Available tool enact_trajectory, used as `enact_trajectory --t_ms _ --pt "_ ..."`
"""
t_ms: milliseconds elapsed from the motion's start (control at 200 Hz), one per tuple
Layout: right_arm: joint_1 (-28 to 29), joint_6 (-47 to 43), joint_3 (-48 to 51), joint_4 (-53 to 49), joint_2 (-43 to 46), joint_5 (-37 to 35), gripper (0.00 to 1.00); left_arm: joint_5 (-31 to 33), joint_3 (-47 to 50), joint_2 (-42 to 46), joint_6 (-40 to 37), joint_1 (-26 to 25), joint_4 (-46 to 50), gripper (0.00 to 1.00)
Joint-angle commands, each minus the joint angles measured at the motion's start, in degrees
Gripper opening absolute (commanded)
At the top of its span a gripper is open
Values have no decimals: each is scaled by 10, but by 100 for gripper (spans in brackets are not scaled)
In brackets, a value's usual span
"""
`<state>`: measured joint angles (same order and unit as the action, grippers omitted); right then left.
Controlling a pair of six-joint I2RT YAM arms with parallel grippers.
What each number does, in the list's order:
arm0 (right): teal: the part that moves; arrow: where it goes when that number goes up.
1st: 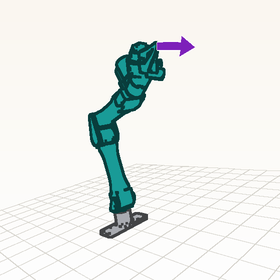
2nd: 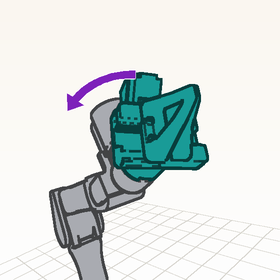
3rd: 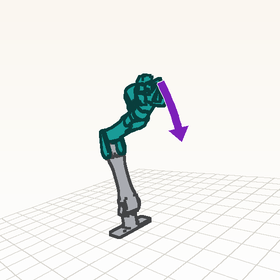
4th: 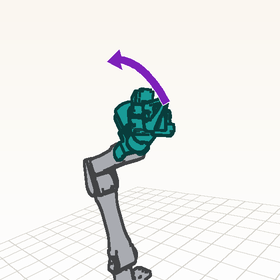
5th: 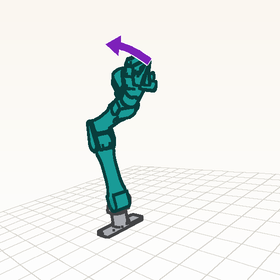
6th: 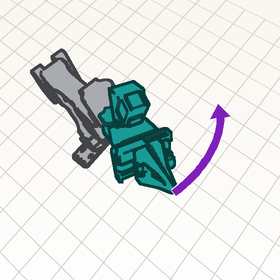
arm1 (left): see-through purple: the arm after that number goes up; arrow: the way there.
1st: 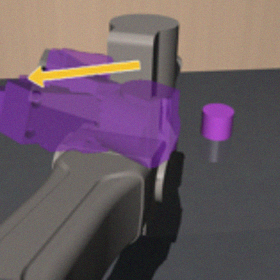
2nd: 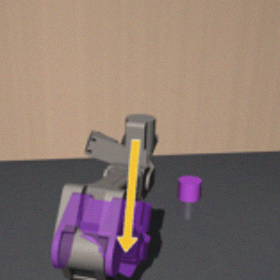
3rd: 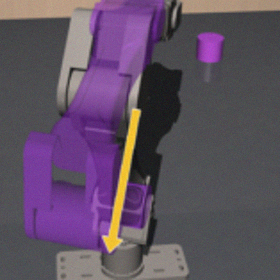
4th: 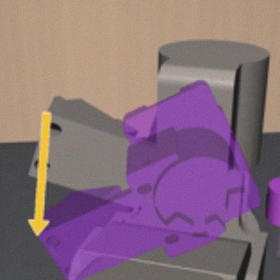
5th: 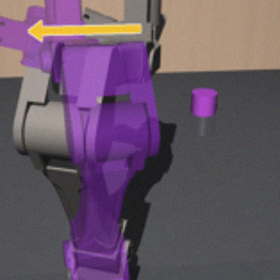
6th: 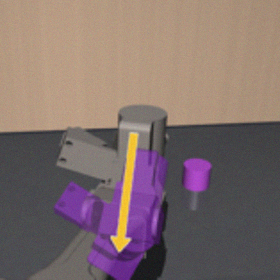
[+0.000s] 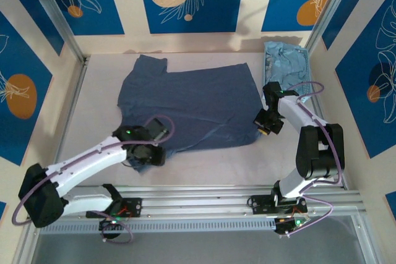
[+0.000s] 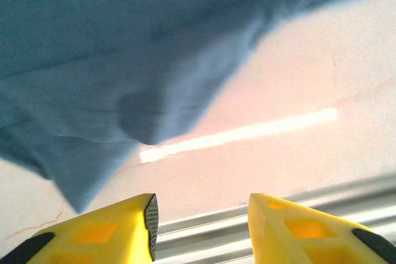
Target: Fold and stack the t-shirts
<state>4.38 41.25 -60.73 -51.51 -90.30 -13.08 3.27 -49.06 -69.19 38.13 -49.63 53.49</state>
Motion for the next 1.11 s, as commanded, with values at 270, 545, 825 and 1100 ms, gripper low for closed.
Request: enact_trajectory --t_ms 270,545,825,1100 --pt "-8 -8 2 -8 -3 14 0 133 -48 -187 -69 -66 -29 43" --pt "-10 -8 -5 -8 -8 16 0 125 -52 -227 -89 -66 -62 22" --pt "-10 -6 -8 -7 -13 17 0 135 -52 -234 -91 -67 -50 25" --pt "-12 -7 -10 -7 -16 18 0 153 -40 -237 -99 -63 -45 26"
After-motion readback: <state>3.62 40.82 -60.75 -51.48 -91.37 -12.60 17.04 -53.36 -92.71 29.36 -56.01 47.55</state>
